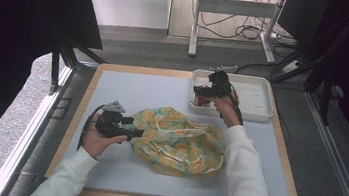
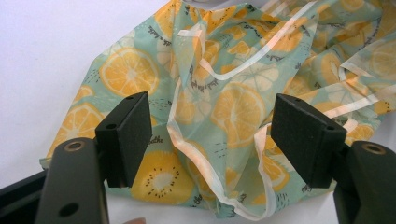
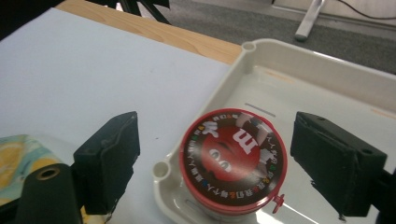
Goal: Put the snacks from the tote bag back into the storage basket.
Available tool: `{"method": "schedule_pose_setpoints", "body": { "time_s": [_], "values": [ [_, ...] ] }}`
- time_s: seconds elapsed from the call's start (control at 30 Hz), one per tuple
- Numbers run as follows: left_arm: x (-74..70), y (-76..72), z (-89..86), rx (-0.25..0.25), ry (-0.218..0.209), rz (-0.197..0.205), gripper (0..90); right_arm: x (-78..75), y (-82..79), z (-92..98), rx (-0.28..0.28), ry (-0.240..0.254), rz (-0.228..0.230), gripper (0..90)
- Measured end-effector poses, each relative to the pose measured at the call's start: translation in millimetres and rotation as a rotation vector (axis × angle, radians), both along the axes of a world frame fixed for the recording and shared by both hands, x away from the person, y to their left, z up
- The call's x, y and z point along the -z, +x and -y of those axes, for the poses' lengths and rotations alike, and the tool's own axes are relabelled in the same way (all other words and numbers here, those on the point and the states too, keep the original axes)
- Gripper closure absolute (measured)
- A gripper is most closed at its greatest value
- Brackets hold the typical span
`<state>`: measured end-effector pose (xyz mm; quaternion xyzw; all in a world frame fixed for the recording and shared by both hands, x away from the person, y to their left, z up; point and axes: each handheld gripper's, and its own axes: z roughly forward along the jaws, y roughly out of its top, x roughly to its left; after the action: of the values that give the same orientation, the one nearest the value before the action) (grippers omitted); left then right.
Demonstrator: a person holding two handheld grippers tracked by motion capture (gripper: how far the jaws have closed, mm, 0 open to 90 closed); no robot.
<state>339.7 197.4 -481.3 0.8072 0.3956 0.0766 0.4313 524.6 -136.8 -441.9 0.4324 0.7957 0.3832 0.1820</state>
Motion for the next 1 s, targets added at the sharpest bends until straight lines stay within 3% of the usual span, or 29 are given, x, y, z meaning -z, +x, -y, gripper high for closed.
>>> {"method": "schedule_pose_setpoints", "body": {
  "time_s": [0.33, 0.6, 0.9, 1.0],
  "values": [
    [2.1, 0.2, -0.6, -0.002, 0.007, -0.006, 29.5, -15.1, -26.4, -8.4, -0.125, 0.019, 0.025, 19.4],
    [-0.3, -3.0, -0.4, -0.002, 0.004, 0.006, 29.6, -12.4, -47.2, -0.3, -0.139, 0.02, 0.012, 21.2],
    [1.0, -2.3, 1.4, 0.008, 0.015, 0.003, 29.7, -12.8, -88.4, 25.3, -0.148, 0.054, 0.022, 23.1],
    [2.4, -1.8, 1.4, 0.003, 0.014, -0.003, 29.7, -14.0, -111.0, 37.9, -0.161, 0.073, 0.031, 24.4]
  ]
}}
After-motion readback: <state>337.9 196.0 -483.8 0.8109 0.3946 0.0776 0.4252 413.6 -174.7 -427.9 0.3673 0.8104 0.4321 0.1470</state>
